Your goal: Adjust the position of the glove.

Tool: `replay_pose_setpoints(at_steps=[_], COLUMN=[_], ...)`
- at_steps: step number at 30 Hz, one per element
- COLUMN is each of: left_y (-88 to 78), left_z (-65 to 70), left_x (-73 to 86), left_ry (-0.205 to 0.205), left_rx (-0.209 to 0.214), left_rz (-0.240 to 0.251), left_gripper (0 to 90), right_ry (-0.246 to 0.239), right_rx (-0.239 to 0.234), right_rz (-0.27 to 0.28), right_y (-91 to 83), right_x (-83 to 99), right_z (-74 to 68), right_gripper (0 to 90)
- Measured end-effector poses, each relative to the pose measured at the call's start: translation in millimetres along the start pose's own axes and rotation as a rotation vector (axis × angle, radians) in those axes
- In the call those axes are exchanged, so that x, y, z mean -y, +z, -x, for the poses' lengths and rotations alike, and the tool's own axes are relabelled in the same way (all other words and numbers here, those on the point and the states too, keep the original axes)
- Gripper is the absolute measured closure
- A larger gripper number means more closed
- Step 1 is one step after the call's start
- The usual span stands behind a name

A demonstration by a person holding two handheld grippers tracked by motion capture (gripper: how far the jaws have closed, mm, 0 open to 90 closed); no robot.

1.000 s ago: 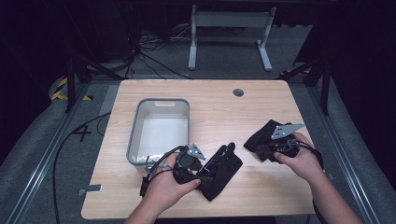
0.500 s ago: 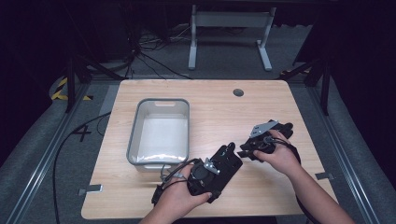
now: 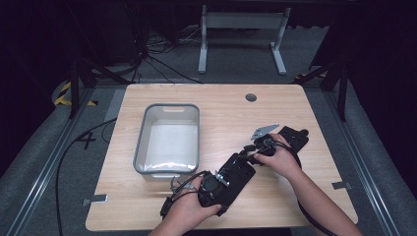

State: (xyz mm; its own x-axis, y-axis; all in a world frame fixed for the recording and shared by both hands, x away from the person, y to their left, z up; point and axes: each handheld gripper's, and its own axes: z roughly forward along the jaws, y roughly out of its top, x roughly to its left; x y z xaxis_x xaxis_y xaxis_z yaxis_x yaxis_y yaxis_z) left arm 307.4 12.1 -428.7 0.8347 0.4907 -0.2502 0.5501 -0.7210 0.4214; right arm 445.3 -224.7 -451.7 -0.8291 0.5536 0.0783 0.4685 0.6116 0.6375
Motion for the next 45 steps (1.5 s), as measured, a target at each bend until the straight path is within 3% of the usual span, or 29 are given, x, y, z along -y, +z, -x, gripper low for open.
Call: replay_pose_setpoints(at_steps=[4,5,7,8,12,14,17,19,20,22,23,27,30,31,34,36,37,38,42,45], left_y=[8.2,8.0,6.8,6.8,6.0,4.5,-1.8,-8.5,-12.9,-19.1,-22.2,-25.4,-18.5,-15.3,-4.8,0.4,3.4,4.3,4.7,9.8], left_z=[-2.9,-4.1,-6.3,-7.4,-15.1,-16.0,-12.6,-11.2,-10.4,-9.5,-8.9,-4.5,1.1,2.1,1.9,0.4,0.0,0.1,0.1,-1.8], left_x=[1.4,1.5,1.5,1.9,3.5,3.8,2.5,1.4,0.7,-0.2,-0.6,-4.9,-10.0,-11.4,-14.6,-16.4,-18.1,-19.3,-21.3,-21.2], left_ry=[-0.001,-0.003,-0.002,-0.004,-0.018,-0.027,-0.013,-0.008,-0.003,0.004,0.007,0.031,0.053,0.057,0.052,0.054,0.053,0.055,0.049,0.044], left_rx=[-0.006,-0.015,-0.028,-0.027,-0.019,-0.024,-0.077,-0.08,-0.089,-0.099,-0.101,-0.084,-0.062,-0.051,-0.027,-0.044,-0.074,-0.1,-0.135,-0.144], left_rz=[-0.025,-0.023,-0.031,-0.032,-0.017,-0.019,-0.028,-0.019,-0.014,-0.004,0.003,0.019,0.004,-0.001,-0.031,-0.038,-0.042,-0.042,-0.045,-0.093], left_gripper=[48.3,54.0,57.3,65.9,85.9,90.0,90.0,90.0,90.0,90.0,90.0,90.0,90.0,87.6,81.0,73.8,63.8,60.0,57.0,54.3], right_ry=[-0.006,-0.034,-0.037,-0.035,-0.047,-0.053,-0.044,-0.036,-0.025,-0.024,-0.005,0.05,0.083,0.129,0.152,0.162,0.163,0.165,0.176,0.18], right_rx=[-0.005,0.02,0.024,0.019,0.01,0.013,0.014,0.009,0.016,0.015,0.013,0.027,0.058,0.078,0.092,0.115,0.114,0.11,0.107,0.11], right_rz=[0.019,0.01,0.008,0.005,0.01,0.01,0.021,0.046,0.071,0.077,0.091,0.131,0.135,0.146,0.14,0.12,0.112,0.112,0.107,0.105], right_y=[2.3,1.7,1.4,0.6,-4.2,-7.5,-15.4,-28.1,-46.2,-50.4,-61.4,-88.3,-101.2,-108.0,-111.5,-113.9,-114.7,-114.8,-115.7,-116.1], right_x=[0.2,-0.2,-0.2,-0.1,1.0,1.6,2.2,2.6,3.9,4.5,6.9,18.9,29.0,36.5,43.4,53.1,58.8,60.9,67.1,70.1], right_z=[-0.1,-1.2,-1.2,-1.1,-0.4,-2.5,-6.4,-11.1,-17.9,-19.3,-23.5,-34.6,-42.7,-47.2,-50.4,-55.1,-57.9,-58.6,-59.9,-59.2], right_gripper=[51.6,58.9,61.2,66.9,83.6,84.6,84.6,84.6,84.4,84.3,84.3,84.1,83.9,83.4,83.0,82.9,82.8,82.9,82.9,83.0])
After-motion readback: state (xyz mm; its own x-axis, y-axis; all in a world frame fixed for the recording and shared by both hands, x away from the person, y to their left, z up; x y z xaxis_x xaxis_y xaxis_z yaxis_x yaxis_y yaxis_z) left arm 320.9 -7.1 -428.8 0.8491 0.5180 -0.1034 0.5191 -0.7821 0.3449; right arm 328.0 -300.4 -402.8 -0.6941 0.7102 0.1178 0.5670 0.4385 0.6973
